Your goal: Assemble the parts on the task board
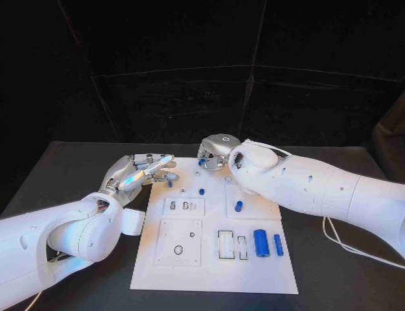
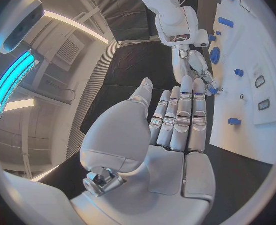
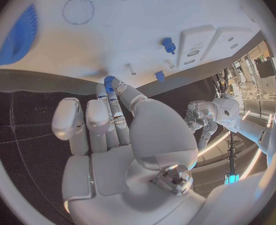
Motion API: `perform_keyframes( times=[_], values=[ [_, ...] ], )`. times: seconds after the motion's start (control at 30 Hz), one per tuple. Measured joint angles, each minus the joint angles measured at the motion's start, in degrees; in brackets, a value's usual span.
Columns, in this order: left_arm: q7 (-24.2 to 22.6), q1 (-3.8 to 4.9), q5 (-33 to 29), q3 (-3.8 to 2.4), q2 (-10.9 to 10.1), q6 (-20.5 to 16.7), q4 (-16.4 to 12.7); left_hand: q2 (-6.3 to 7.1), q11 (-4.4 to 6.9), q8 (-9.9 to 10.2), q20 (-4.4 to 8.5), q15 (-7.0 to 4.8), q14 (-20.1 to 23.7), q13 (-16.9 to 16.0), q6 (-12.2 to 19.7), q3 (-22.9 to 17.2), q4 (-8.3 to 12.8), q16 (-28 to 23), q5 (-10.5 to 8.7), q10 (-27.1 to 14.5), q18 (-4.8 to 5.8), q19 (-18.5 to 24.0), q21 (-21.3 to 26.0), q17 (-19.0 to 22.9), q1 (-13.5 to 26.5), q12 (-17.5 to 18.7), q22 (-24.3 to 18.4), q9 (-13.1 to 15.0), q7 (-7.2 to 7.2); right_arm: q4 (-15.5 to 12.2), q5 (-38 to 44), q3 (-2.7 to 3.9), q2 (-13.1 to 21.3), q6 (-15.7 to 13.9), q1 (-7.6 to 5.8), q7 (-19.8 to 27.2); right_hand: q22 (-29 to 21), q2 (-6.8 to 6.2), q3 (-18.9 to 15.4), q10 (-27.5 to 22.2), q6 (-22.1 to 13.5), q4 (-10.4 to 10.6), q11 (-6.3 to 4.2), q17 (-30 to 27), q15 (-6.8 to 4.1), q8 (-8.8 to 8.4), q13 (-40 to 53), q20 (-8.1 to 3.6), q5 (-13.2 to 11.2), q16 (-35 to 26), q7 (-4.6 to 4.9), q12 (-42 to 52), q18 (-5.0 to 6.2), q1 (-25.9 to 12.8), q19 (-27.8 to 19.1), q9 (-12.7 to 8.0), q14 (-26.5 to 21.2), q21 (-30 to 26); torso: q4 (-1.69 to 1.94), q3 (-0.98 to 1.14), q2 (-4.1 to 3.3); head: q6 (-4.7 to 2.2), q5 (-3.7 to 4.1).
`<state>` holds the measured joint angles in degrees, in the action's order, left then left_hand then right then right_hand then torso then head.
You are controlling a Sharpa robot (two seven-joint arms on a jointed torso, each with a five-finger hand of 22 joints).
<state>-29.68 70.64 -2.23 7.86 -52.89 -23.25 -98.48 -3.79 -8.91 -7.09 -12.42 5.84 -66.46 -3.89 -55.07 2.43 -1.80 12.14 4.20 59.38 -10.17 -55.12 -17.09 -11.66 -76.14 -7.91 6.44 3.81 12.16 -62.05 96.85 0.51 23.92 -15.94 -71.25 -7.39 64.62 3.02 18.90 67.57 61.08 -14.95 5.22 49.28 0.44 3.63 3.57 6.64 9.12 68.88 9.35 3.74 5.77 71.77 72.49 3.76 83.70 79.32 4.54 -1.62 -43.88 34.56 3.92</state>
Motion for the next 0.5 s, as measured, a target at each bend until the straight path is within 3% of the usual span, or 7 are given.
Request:
perform_keyframes(
  times=[0.13,0.2,0.23,0.3,0.33,0.5],
  values=[
    [0.11,0.03,0.00,0.00,0.00,0.04,0.03,0.00,0.00,0.00,0.00,0.00,0.00,0.00,0.00,0.00,0.00,0.00,0.00,0.00,0.00,0.00,0.00,0.00,0.00,0.00,0.00,0.00,0.00,0.27,0.37,0.00,-0.27,0.30,-0.02,-0.26,-2.42,-1.23,0.49,-1.91,-1.31,0.49,0.70,-3.23,0.66,0.01,-0.01,0.53,-0.83,-2.14,0.63,0.00,0.00,-1.21,-1.88,-0.04,-0.95,-0.92,-0.03,-0.02,-0.05,0.05,-0.06],
    [0.16,0.04,0.01,0.00,0.00,0.06,0.05,0.00,0.00,0.00,0.00,0.00,0.00,0.00,0.00,0.00,0.00,0.00,0.00,0.00,0.00,0.00,0.00,0.01,0.00,0.00,0.00,0.00,0.00,0.45,0.43,0.00,-0.37,0.37,-0.02,-0.32,-6.76,-2.76,0.49,-4.73,-3.55,0.76,1.29,-8.26,1.07,0.02,-0.04,0.91,-1.76,-5.54,1.06,0.00,0.13,-1.45,-5.04,-0.12,-2.57,-3.19,-0.03,-0.03,-0.07,0.06,-0.07],
    [0.20,0.04,0.01,0.00,0.00,0.07,0.07,0.00,0.00,0.00,0.00,0.00,0.00,0.00,0.00,0.00,0.00,0.00,0.00,0.00,0.00,0.00,0.00,0.00,0.00,0.00,0.00,0.00,0.00,0.55,0.44,0.00,-0.41,0.38,-0.02,-0.34,-9.17,-3.37,0.19,-6.06,-4.69,1.06,1.65,-10.89,1.22,0.02,-0.04,1.13,-2.27,-7.39,1.29,0.00,1.05,-1.51,-6.75,-0.13,-3.31,-4.49,-0.05,-0.03,-0.07,0.07,-0.07],
    [0.24,0.05,0.01,0.00,0.01,0.09,0.10,0.00,0.00,0.00,0.00,0.00,0.00,0.00,0.00,0.00,0.00,0.00,0.00,0.00,0.00,0.00,0.00,0.01,0.00,0.00,0.00,0.00,0.00,0.64,0.44,0.00,-0.43,0.37,-0.02,-0.35,-13.67,-4.34,-0.79,-9.27,-7.52,2.04,2.10,-15.51,1.74,0.02,-0.04,1.52,-3.26,-10.85,1.70,0.00,1.44,-1.40,-9.78,-0.12,-4.42,-7.18,-0.07,-0.03,-0.07,0.13,-0.07],
    [0.26,0.06,0.01,0.00,0.01,0.10,0.13,0.00,0.00,0.00,0.00,0.00,0.00,0.00,0.00,0.00,0.00,0.00,0.00,0.00,0.00,0.00,0.00,0.01,0.00,0.00,0.01,0.00,0.00,0.66,0.43,0.00,-0.43,0.32,-0.02,-0.35,-15.56,-4.76,-1.59,-10.82,-8.83,2.79,2.37,-17.50,1.93,0.02,-0.04,1.72,-3.44,-12.43,1.77,0.00,2.31,-0.98,-10.84,-0.12,-4.61,-8.46,-0.08,-0.03,-0.07,0.14,-0.07],
    [0.35,0.08,0.01,0.00,0.01,0.16,0.26,0.00,0.00,0.00,0.00,0.00,0.00,0.00,0.00,0.00,0.00,0.00,0.00,0.00,0.00,0.00,0.00,0.01,0.00,0.00,0.01,0.00,0.00,-0.09,0.15,0.00,0.12,-0.18,-0.03,-0.26,-17.65,-5.37,-3.94,-12.00,-11.43,4.52,2.56,-19.57,1.92,0.02,0.09,1.94,-3.44,-14.19,1.90,0.44,2.29,-0.37,-11.38,-0.12,-4.60,-9.98,-0.14,-0.03,-0.09,0.15,-0.07]
  ],
)
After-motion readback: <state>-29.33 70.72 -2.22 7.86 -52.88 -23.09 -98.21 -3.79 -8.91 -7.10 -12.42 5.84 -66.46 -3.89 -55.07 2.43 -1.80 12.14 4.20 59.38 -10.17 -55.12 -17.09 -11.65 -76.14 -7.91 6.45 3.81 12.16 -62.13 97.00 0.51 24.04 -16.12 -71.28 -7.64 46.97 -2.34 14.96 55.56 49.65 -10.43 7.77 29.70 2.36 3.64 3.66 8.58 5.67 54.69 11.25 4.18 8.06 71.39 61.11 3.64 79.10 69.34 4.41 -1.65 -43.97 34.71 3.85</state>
